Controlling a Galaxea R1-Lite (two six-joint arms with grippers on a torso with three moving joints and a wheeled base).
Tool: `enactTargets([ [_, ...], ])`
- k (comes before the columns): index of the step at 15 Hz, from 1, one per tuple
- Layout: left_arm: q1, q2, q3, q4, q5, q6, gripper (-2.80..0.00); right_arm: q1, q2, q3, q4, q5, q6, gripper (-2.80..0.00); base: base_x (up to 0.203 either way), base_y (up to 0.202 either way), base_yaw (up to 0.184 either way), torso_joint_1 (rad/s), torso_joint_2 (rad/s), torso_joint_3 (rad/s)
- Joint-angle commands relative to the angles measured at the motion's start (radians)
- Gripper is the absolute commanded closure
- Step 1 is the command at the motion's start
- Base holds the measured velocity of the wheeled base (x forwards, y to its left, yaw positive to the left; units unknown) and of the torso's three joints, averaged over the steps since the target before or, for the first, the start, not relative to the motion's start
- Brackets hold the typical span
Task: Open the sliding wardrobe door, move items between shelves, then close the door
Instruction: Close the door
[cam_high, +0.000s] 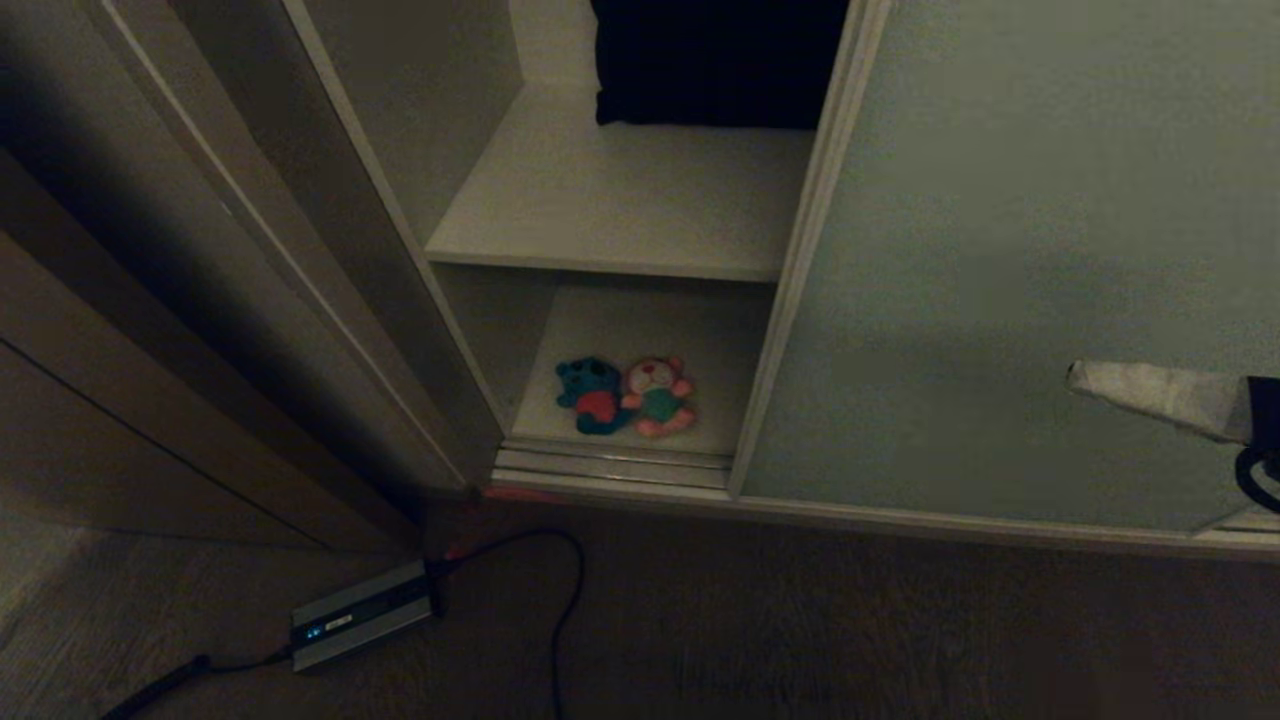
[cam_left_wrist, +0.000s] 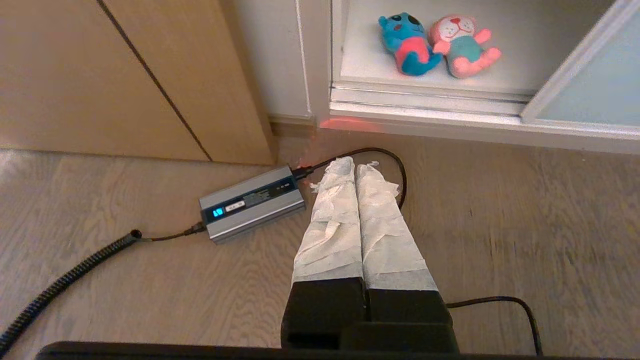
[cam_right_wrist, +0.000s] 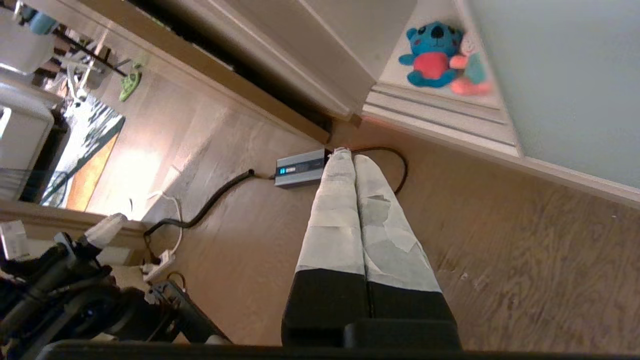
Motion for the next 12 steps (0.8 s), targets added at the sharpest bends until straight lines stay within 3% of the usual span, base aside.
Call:
enactTargets([
  [1,-0.001,-0.002,-0.001,0.000,0.000,0.000,0.00,-0.008,-0.052,0.011,0.008,-0.005,0.005,0.00,0.000,0.000,0.000,0.000,0.00,0.000],
  [4,0.000,-0.002,-0.001,0.000,0.000,0.000,0.00,-0.039,-0.093,0.031,0.016,-0.008,0.004,0.00,0.000,0.000,0.000,0.000,0.00,0.000],
  [7,0.000,-0.002,-0.001,0.000,0.000,0.000,0.00,-0.130,-0.144,0.068,0.043,-0.004,0.006,0.00,0.000,0.000,0.000,0.000,0.00,0.000],
  [12,0.000,-0.002,0.000,0.000,0.000,0.000,0.00,-0.480,-0.164,0.149,0.040,0.001,-0.001,0.00,0.000,0.000,0.000,0.000,0.00,0.000],
])
